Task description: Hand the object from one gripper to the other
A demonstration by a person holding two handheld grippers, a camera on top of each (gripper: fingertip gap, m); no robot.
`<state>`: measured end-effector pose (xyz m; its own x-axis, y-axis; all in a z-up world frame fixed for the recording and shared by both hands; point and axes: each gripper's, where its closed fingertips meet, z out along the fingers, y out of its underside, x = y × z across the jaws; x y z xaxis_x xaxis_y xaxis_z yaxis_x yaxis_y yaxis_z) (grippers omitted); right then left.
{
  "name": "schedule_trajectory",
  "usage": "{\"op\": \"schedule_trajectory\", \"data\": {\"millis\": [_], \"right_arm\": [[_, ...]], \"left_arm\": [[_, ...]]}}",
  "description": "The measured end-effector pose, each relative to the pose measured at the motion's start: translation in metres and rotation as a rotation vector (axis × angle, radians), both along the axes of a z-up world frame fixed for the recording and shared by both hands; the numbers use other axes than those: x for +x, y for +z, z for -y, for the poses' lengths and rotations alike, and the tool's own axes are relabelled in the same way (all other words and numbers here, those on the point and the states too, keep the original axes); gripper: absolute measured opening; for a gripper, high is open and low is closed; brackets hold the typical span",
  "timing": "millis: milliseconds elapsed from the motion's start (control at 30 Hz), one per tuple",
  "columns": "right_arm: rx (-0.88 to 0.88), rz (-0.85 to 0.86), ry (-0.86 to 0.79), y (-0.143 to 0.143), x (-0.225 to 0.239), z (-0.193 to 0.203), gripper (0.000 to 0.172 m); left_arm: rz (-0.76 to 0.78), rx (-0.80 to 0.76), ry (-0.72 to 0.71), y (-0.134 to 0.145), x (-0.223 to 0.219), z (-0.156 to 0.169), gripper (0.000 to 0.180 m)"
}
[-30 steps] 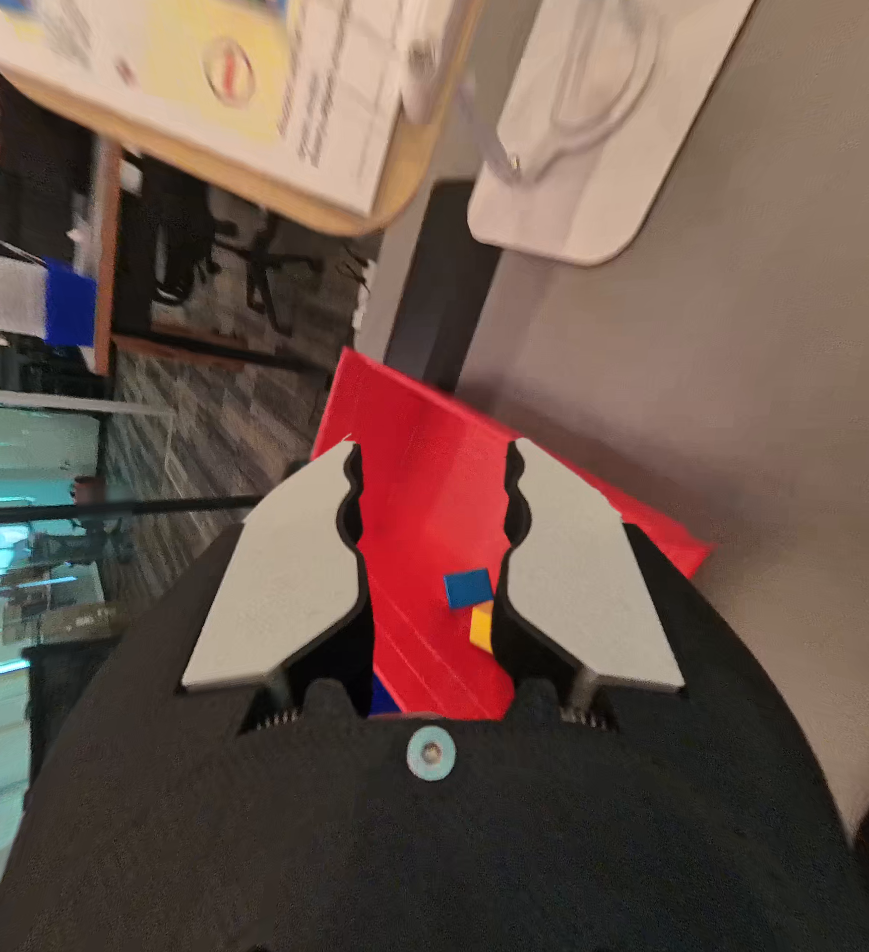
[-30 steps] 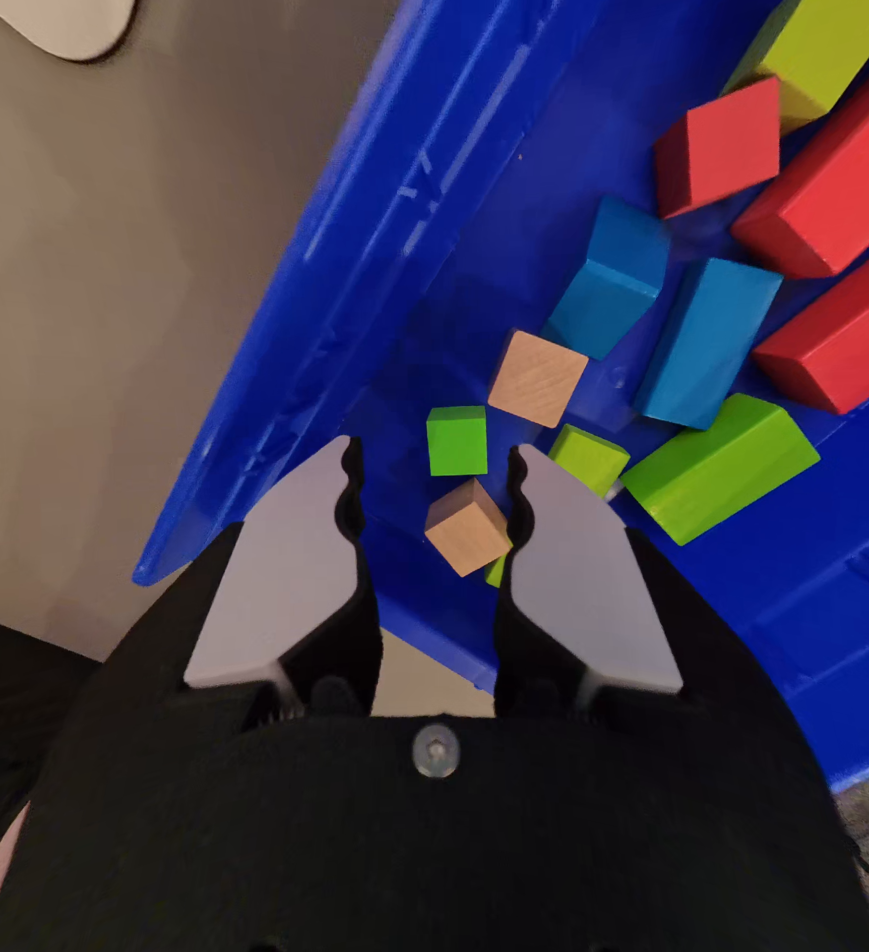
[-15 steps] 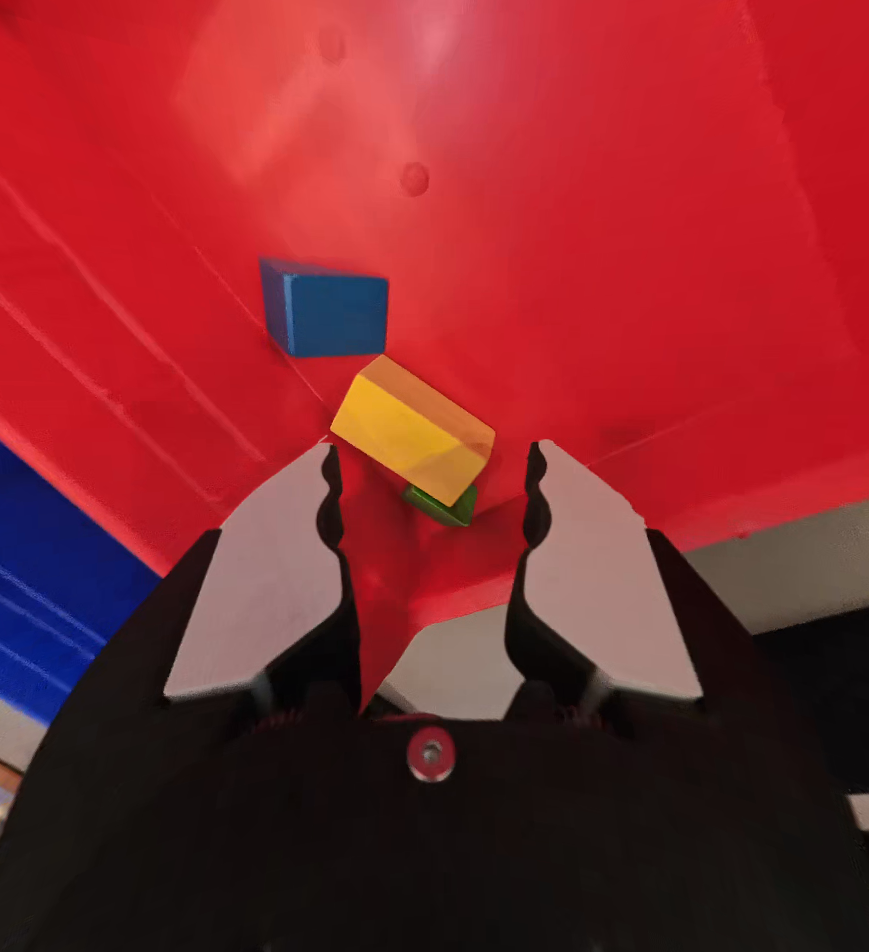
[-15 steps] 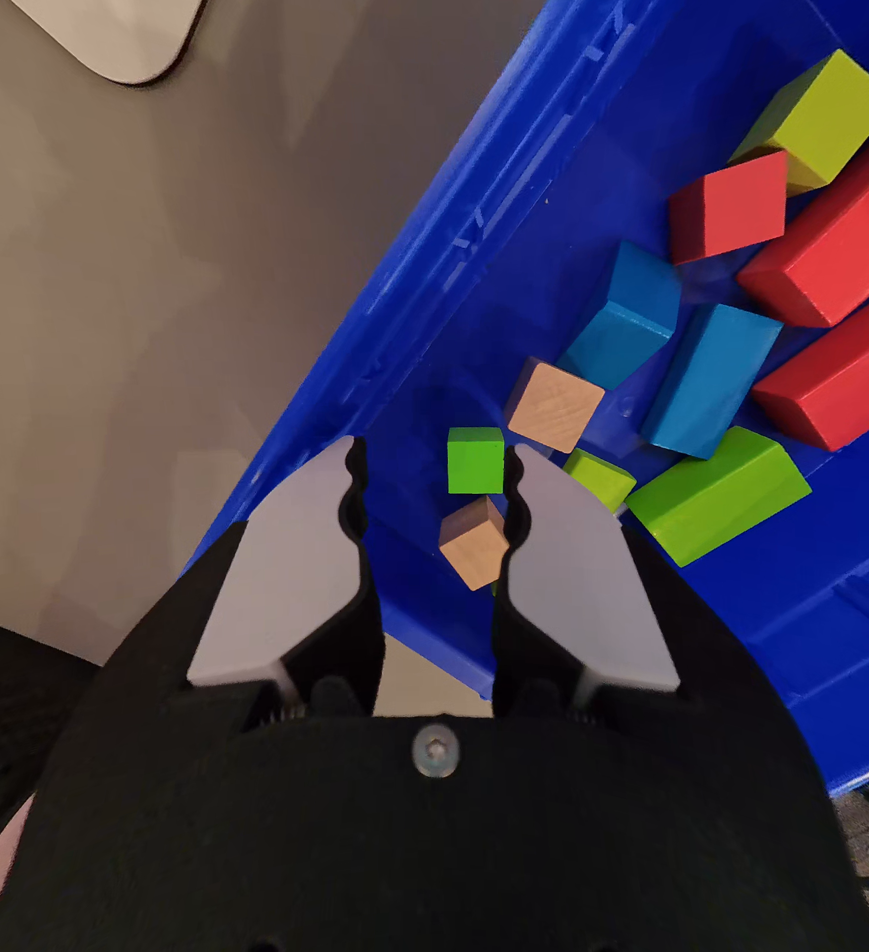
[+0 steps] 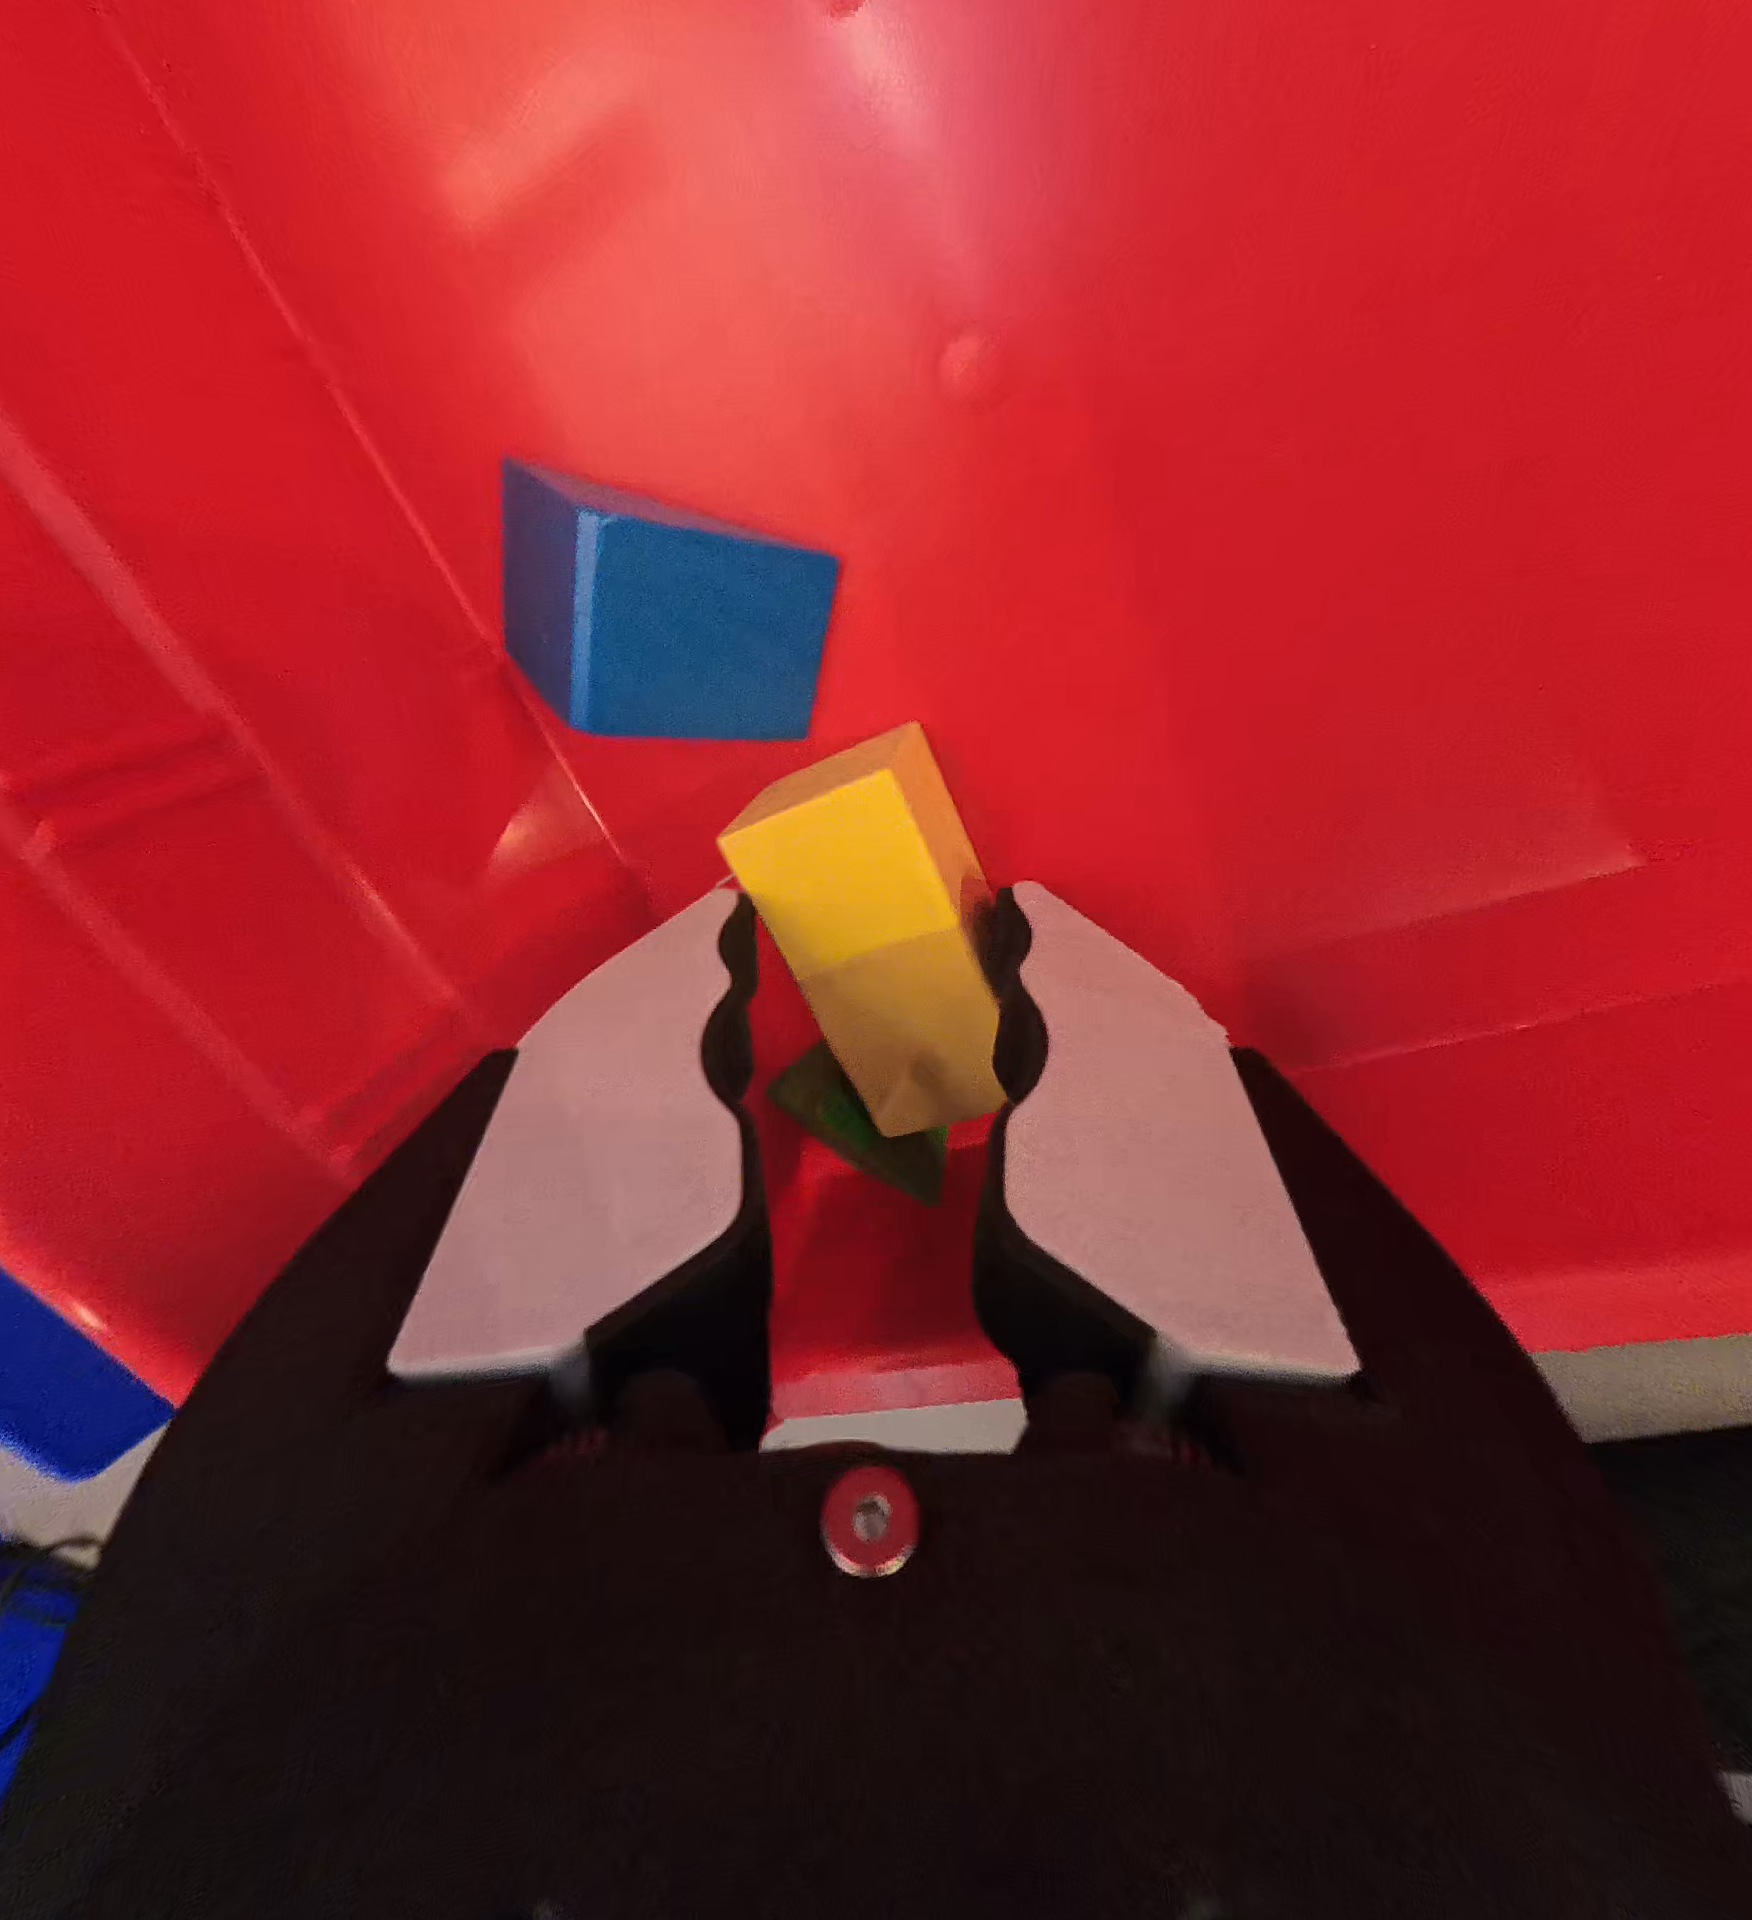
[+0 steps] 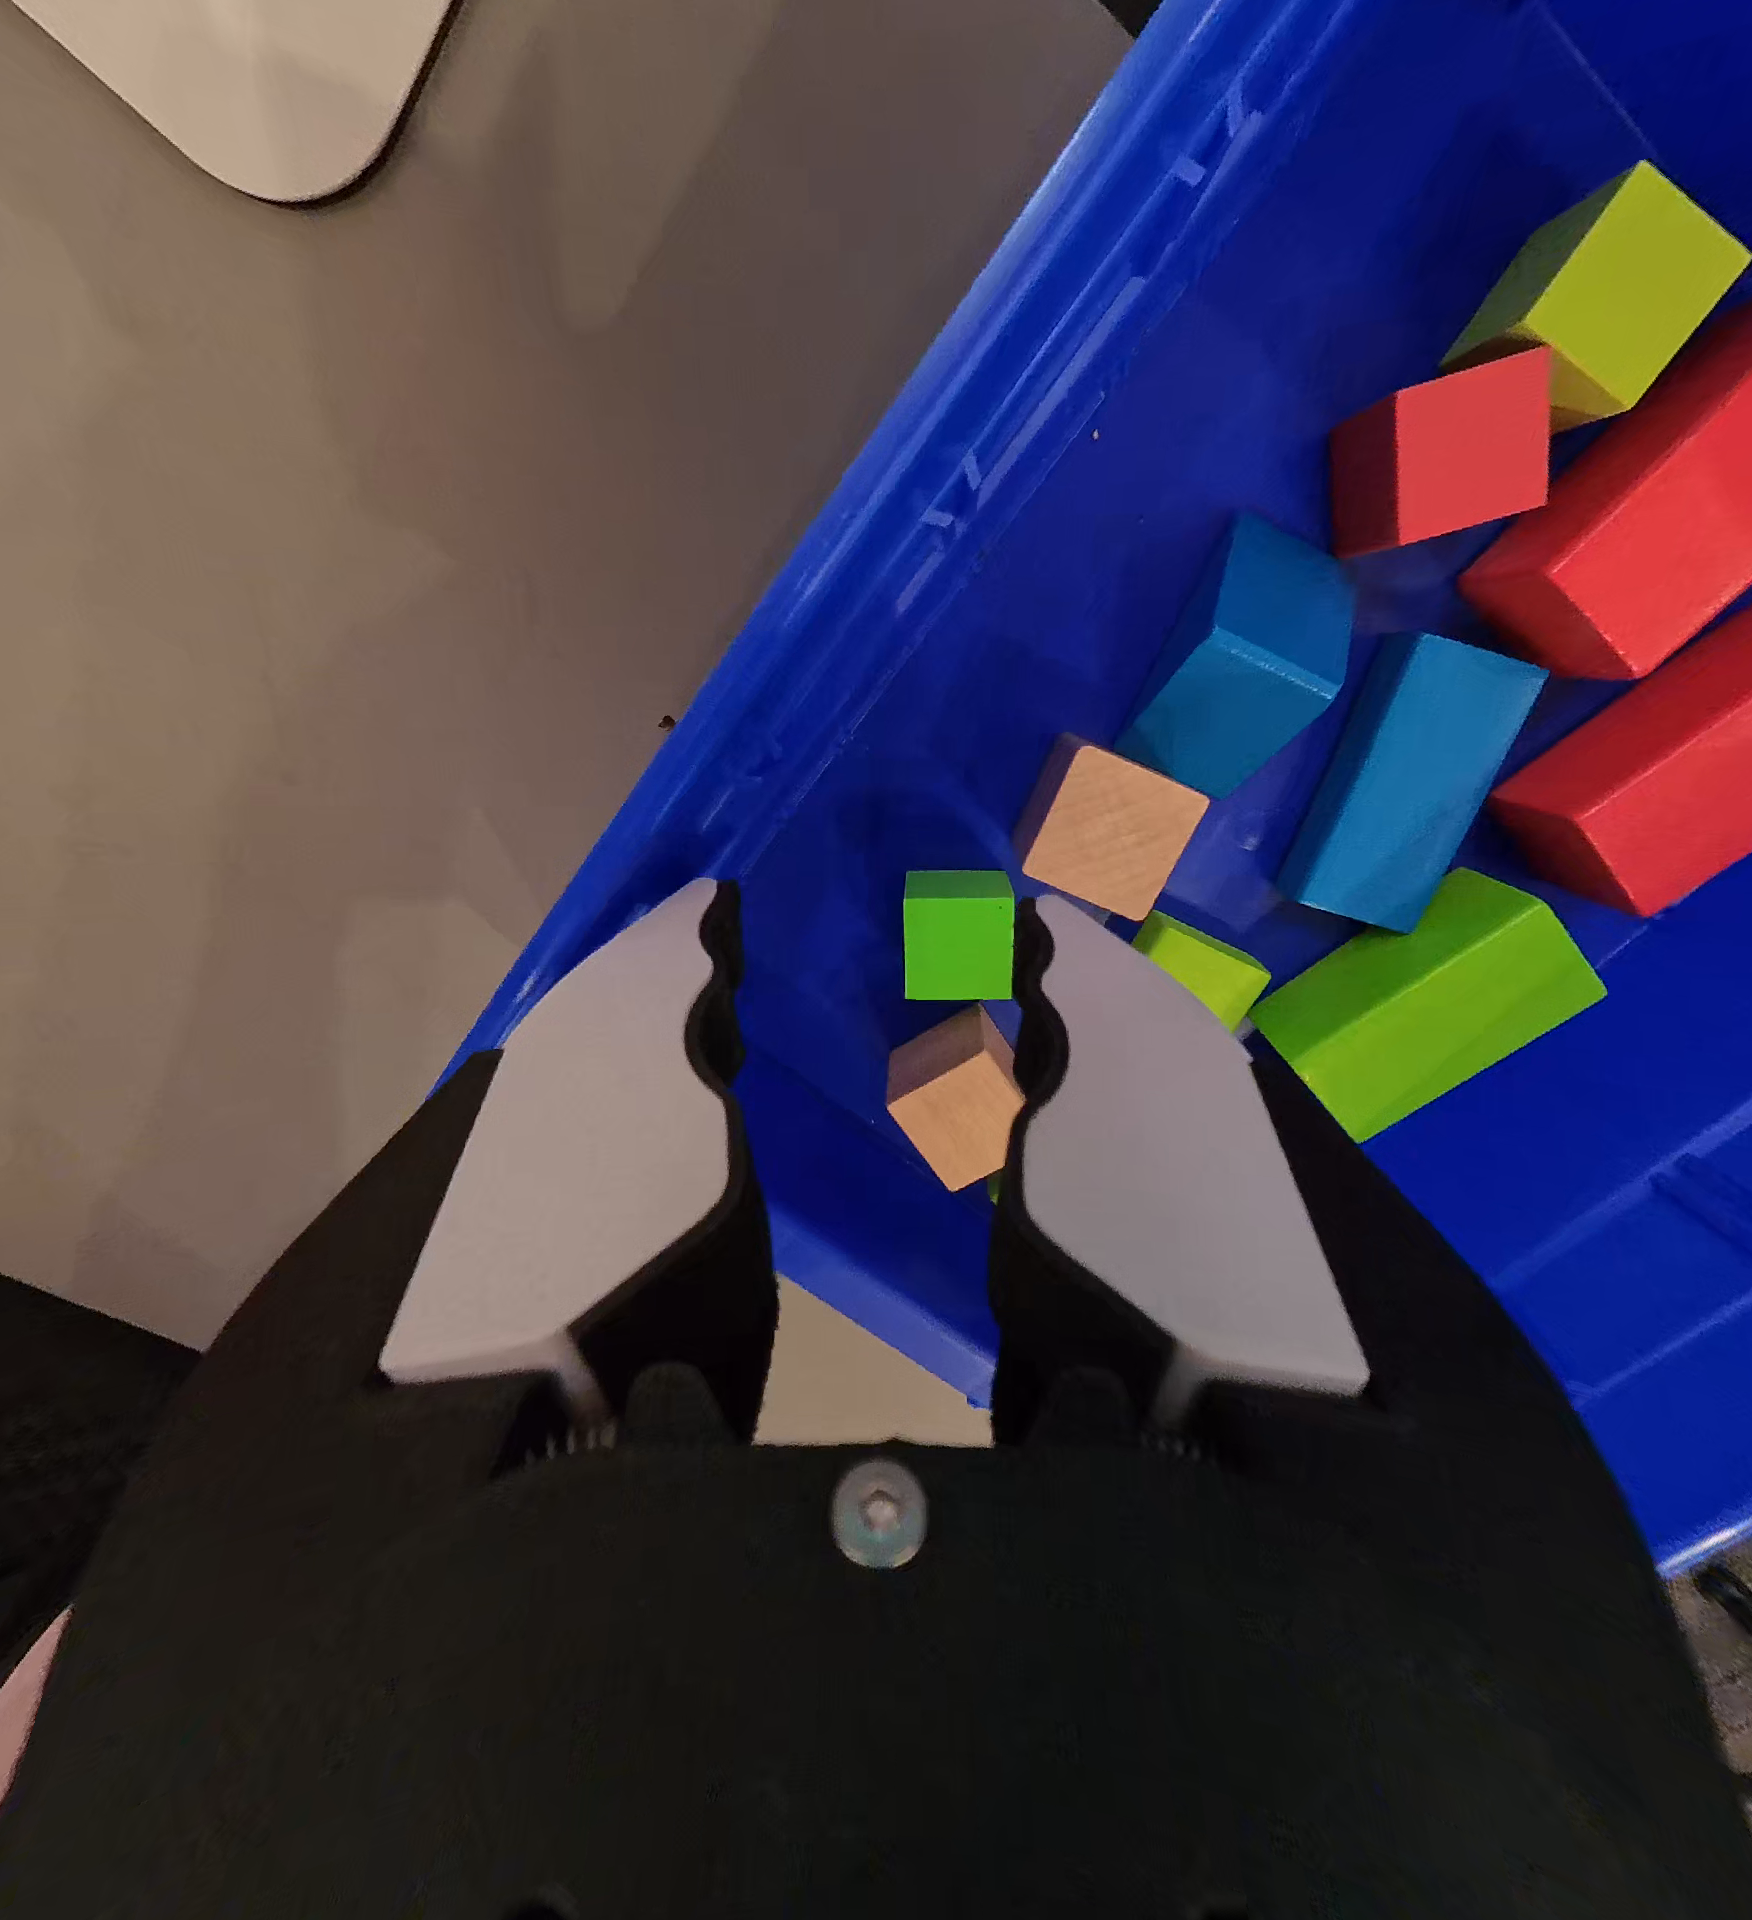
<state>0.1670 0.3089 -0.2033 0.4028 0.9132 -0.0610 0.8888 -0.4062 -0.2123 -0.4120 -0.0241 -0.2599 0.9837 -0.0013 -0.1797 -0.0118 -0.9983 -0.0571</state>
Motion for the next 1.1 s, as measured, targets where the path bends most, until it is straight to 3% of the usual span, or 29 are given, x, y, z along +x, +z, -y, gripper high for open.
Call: {"op": "schedule_trajectory", "data": {"millis": [267, 500, 633, 800, 933, 1100], "right_arm": [[0.055, -0.033, -0.033, 0.022, 0.008, -0.001, 0.052], [0.263, -0.206, -0.089, 0.093, 0.007, 0.0, 0.052], [0.37, -0.494, 0.163, 0.155, -0.058, 0.045, 0.05], [0.355, -0.926, 0.554, 0.212, -0.164, 0.148, 0.049], [0.185, -1.091, 0.699, 0.202, -0.221, 0.209, 0.05], [0.025, -1.163, 0.722, 0.182, -0.252, 0.237, 0.047]], "left_arm": [[-0.055, 0.165, -0.117, 0.019, 0.01, -0.018, 0.036], [-0.038, 0.487, -0.244, 0.081, 0.053, -0.041, 0.036], [0.099, 0.768, -0.394, 0.133, 0.115, -0.059, 0.036], [0.266, 1.048, -0.594, 0.194, 0.207, -0.072, 0.036], [0.389, 1.182, -0.718, 0.224, 0.273, -0.077, 0.036], [0.484, 1.241, -0.824, 0.24, 0.322, -0.077, 0.036]]}}
